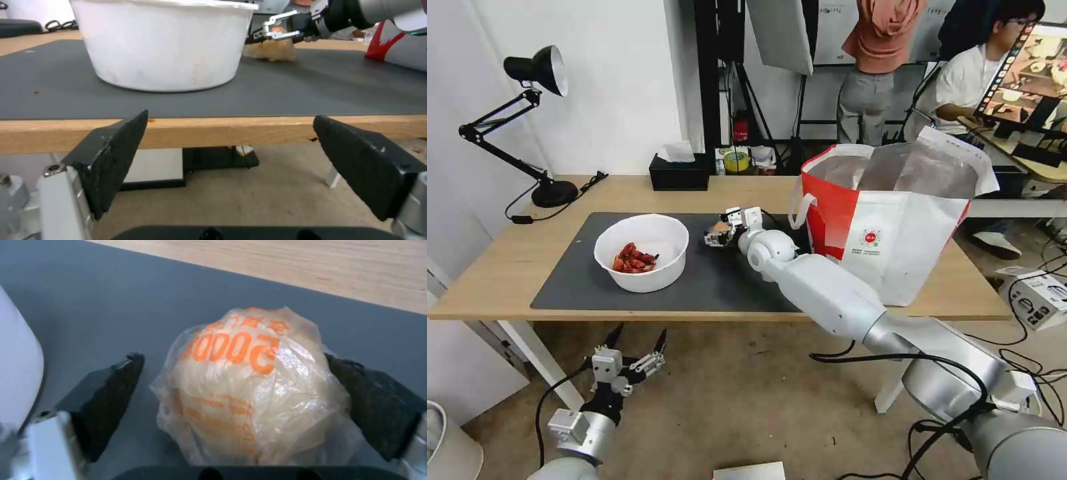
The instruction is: Pick up the trash from the table and place it into the takeout bag.
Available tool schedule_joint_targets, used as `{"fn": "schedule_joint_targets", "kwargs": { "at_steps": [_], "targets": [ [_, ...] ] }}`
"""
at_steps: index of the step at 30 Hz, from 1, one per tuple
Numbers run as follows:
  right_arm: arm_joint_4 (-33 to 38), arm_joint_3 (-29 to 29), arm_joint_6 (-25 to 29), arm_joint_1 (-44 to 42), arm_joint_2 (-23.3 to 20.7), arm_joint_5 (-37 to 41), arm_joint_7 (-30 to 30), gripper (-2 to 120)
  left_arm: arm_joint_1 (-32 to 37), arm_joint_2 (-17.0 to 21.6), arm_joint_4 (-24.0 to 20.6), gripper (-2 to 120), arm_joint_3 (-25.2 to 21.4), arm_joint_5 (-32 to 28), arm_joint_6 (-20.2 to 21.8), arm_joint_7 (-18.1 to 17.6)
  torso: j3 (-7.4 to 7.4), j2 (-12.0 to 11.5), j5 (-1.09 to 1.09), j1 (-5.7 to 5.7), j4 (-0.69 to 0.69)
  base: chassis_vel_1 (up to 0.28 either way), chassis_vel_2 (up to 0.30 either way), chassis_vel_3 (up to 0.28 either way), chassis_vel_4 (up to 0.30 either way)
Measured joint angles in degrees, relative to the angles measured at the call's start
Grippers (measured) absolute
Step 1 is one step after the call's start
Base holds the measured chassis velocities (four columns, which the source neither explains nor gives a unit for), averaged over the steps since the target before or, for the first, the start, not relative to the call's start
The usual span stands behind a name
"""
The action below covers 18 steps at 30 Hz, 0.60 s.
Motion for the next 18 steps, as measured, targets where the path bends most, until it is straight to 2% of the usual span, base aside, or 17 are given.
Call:
{"fn": "schedule_joint_targets", "kwargs": {
  "at_steps": [7,8,10,11,14,16,18],
  "targets": [
    [-0.1,-0.2,0.0,-0.2,0.0,-0.1,0.1,67,0.3,-0.5,0.4,100,0.3,0.5,-0.8,0.1,0.0,0.0,0.0,0.0,0.0,0.0,0.0,0.0,0.0],
    [-0.1,-0.2,0.0,-0.2,0.0,-0.1,0.1,67,0.3,-0.5,0.4,100,0.3,0.5,-0.8,0.1,0.0,0.0,0.0,0.0,0.0,0.0,0.0,0.0,0.0],
    [0.3,-0.2,0.0,-0.5,-0.5,-0.1,0.2,57,0.3,-0.5,0.4,100,0.3,0.6,-0.8,0.1,0.0,0.0,0.0,0.0,0.0,0.0,0.0,0.0,0.0],
    [0.3,-0.2,0.0,-0.5,-0.5,-0.1,0.2,57,0.3,-0.5,0.4,100,0.3,0.6,-0.8,0.1,0.0,0.0,0.0,0.0,0.0,0.0,0.0,0.0,0.0],
    [2.5,-0.2,-0.2,-1.3,-2.0,0.1,1.0,41,0.4,-0.4,0.4,100,0.3,0.6,-0.8,0.1,0.0,0.0,0.0,0.0,0.0,0.0,0.0,0.0,0.0],
    [3.4,-0.2,-0.3,-1.6,-2.6,0.3,1.4,39,0.4,-0.4,0.4,100,0.3,0.6,-0.8,0.1,0.0,0.0,0.0,0.0,0.0,0.0,0.0,0.0,0.0],
    [6.4,-0.2,-0.3,-2.4,-4.4,0.6,2.2,28,0.3,-0.3,0.3,100,0.3,0.6,-0.8,0.1,0.0,0.0,0.0,0.0,0.0,0.0,0.0,0.0,0.0]
  ]
}}
